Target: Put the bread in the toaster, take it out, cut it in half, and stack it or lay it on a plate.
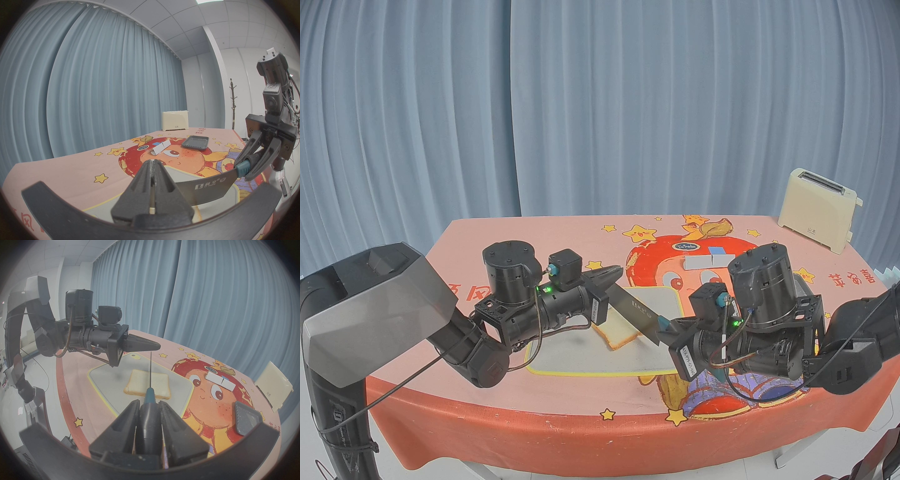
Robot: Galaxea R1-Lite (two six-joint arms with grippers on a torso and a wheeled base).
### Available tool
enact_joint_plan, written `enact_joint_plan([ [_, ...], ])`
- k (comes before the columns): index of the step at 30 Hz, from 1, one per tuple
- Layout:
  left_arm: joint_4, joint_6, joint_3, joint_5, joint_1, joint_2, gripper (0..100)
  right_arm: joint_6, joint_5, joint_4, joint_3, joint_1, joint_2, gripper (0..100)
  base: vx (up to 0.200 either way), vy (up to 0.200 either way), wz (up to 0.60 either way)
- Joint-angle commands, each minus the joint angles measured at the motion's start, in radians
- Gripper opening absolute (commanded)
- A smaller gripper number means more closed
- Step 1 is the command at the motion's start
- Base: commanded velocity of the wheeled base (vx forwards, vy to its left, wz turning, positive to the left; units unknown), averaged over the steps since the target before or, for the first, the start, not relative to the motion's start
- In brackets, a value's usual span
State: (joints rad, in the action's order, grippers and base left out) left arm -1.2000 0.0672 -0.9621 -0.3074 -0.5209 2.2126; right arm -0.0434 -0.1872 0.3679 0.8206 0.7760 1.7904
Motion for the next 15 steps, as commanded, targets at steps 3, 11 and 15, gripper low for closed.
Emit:
enact_joint_plan([
  [3,-0.026,0.006,0.006,-0.001,-0.031,-0.002,0,0.000,0.000,0.000,-0.005,0.002,0.004,0,0.000,0.000,0.00],
  [11,-0.026,0.009,0.022,-0.001,-0.031,0.001,0,-0.001,-0.006,0.000,0.000,0.003,0.012,0,0.000,0.000,0.00],
  [15,-0.024,0.011,0.025,0.001,-0.031,0.019,0,-0.001,-0.006,0.000,-0.001,0.003,0.014,0,0.000,0.000,0.00],
])
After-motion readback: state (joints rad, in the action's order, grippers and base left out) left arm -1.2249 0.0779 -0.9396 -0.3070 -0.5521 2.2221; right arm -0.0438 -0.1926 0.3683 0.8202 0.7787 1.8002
